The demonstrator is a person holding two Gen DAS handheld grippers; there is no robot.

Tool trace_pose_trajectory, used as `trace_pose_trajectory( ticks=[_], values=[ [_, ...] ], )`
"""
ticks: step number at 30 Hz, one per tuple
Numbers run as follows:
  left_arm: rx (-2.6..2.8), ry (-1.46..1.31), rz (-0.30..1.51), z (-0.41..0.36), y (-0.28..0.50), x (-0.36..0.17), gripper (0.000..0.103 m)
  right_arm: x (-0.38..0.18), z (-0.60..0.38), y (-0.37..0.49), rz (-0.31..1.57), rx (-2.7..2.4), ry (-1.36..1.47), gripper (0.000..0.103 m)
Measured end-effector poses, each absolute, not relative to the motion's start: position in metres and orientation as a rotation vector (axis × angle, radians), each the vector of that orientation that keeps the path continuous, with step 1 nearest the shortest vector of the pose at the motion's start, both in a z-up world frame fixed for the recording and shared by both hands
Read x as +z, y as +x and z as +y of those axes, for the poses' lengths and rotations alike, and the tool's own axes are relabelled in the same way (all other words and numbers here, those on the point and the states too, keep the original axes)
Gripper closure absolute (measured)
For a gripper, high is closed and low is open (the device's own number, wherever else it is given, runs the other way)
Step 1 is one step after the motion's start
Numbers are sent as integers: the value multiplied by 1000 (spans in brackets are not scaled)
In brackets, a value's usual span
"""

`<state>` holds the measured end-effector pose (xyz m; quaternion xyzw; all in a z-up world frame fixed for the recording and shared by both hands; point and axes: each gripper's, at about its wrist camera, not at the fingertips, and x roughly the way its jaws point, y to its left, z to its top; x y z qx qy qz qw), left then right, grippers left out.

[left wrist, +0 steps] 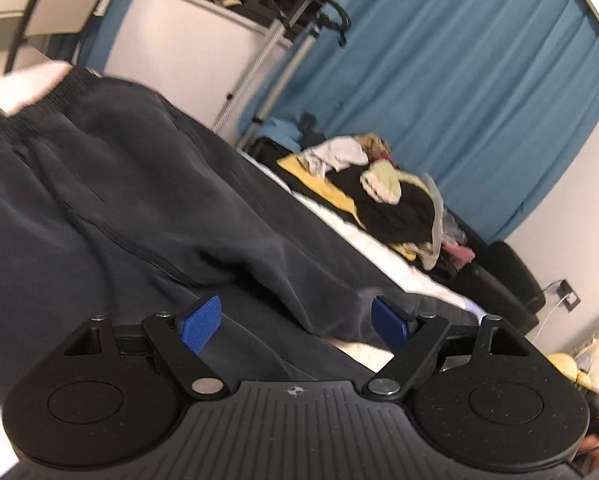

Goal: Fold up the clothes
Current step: 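Lay the sweatpants flat on the bed and open both grippers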

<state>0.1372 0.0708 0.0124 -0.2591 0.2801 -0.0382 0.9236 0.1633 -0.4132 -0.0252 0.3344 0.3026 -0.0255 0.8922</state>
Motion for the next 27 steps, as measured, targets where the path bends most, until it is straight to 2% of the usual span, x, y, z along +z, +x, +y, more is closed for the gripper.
trace_pose_trajectory(
  ticks=[3,5,7,10,14,16,19,21,22,23,24,27],
  values=[
    [-96,-487,618,53,158,-16,18,-22,-415,199,668,-52,680,46],
    [-104,-469,597,55,165,-33,18,-18,-414,237,698,-69,652,36],
    [-105,-462,559,60,173,-52,18,-19,-415,281,733,-94,657,34],
    [-80,-576,586,78,186,-75,18,-23,-412,353,767,-172,699,29],
    [-86,-528,526,74,188,-83,15,-36,-406,426,789,-305,605,25],
    [-93,-460,512,64,187,-88,11,-51,-406,450,811,-361,568,20],
    [-103,-406,500,54,188,-90,10,-74,-409,469,857,-421,456,19],
    [-105,-422,494,55,188,-92,10,-79,-409,466,837,-445,438,28],
    [-105,-429,493,56,187,-91,10,-78,-408,462,823,-465,422,50],
    [-106,-435,492,58,186,-91,9,-74,-406,458,806,-474,408,82],
    [-107,-441,491,59,185,-90,9,-67,-406,453,781,-461,416,99],
    [-114,-466,488,62,184,-89,9,-33,-407,428,651,-398,472,100]
  ],
)
